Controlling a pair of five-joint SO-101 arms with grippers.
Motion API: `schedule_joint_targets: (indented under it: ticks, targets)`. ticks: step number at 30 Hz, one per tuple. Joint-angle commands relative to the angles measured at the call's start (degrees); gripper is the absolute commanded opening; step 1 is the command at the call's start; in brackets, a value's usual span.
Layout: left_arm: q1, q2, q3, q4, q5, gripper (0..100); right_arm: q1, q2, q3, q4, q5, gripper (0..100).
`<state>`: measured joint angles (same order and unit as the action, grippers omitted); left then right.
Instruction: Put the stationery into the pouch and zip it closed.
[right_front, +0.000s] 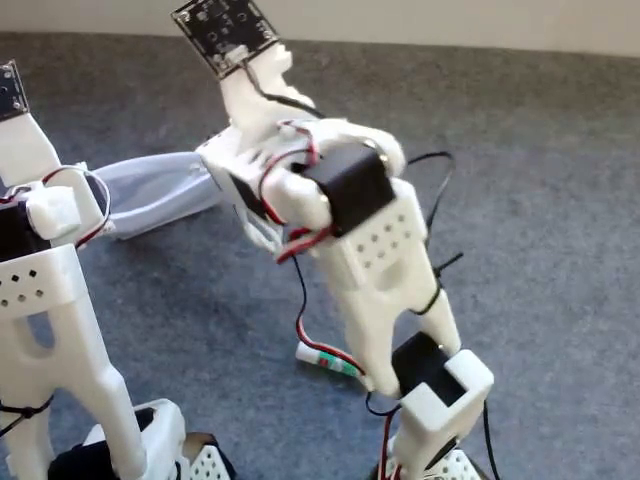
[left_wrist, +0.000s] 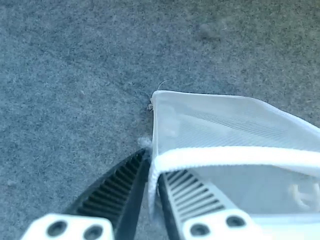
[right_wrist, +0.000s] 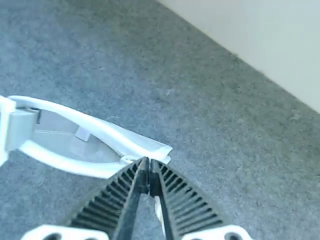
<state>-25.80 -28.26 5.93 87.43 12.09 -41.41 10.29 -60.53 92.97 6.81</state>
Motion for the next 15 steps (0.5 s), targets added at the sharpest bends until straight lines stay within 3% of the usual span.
schedule_joint_targets:
  ticks: [1,12,15]
  targets:
    - [0.22,-1.01,-0.48,-0.44,0.53,1,-0.66,-2.24,-7.25,5.58,0.53,0.7]
    - [0.22,-1.01,-0.48,-0.44,0.53,1,4.44,-2.95,-7.43,8.13,0.44,0.5]
    - [0.22,-1.01,-0.48,-0.44,0.53,1,4.7,-7.34,-0.22,8.13,0.44,0.5]
